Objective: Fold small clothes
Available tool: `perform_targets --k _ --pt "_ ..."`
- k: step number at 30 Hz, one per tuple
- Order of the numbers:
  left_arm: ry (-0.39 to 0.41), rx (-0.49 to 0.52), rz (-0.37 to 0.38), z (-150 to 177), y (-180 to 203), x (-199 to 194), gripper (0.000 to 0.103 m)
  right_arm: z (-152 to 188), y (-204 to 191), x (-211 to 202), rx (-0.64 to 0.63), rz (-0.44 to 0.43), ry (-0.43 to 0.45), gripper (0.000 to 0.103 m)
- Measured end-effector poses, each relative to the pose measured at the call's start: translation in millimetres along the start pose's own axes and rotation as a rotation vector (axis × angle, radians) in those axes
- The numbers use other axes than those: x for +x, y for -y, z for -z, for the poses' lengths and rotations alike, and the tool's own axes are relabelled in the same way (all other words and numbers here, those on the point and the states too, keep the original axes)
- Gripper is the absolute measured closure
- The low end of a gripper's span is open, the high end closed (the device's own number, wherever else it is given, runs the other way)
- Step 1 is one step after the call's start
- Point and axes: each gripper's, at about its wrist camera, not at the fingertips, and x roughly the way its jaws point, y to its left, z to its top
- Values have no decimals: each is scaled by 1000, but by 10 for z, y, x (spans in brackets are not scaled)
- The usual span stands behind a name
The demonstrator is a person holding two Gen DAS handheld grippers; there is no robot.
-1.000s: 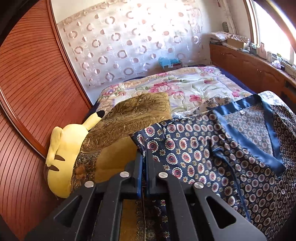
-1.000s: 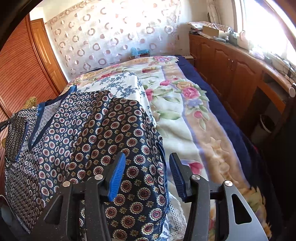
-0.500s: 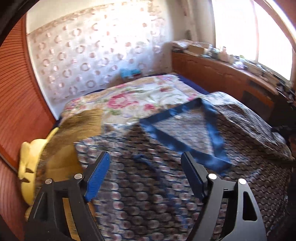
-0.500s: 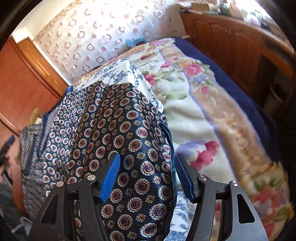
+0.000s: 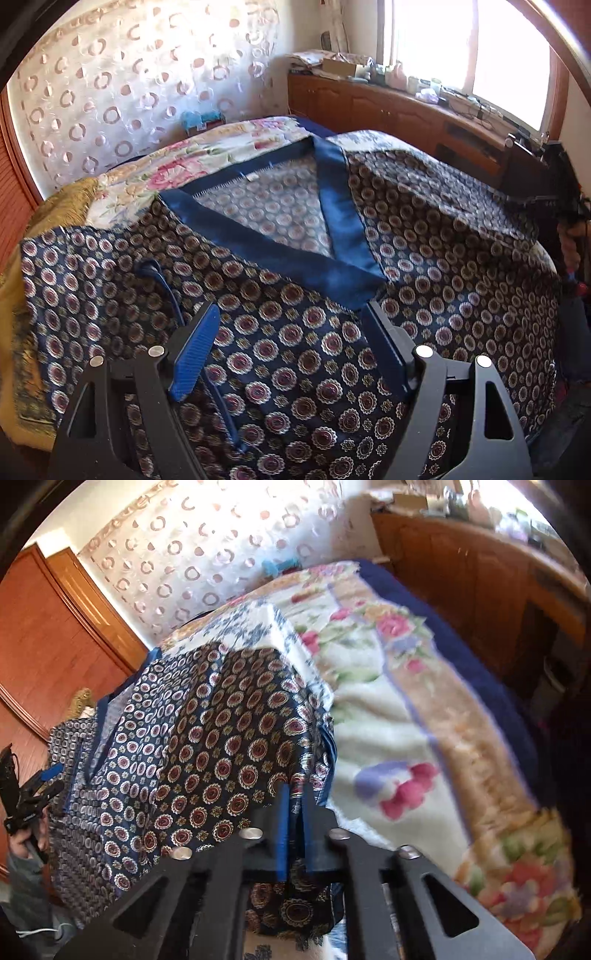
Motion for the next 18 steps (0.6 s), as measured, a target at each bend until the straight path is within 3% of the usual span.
perform_targets --k 8,14,18 --pt "-44 -17 9 100 -10 150 23 -111 -611 -336 -204 61 119 101" --pt "-61 -8 -3 180 30 262 23 -163 -1329 -420 -369 -38 158 101" --pt "-62 -12 0 181 19 264 22 -60 -1697 -238 -453 -129 97 101"
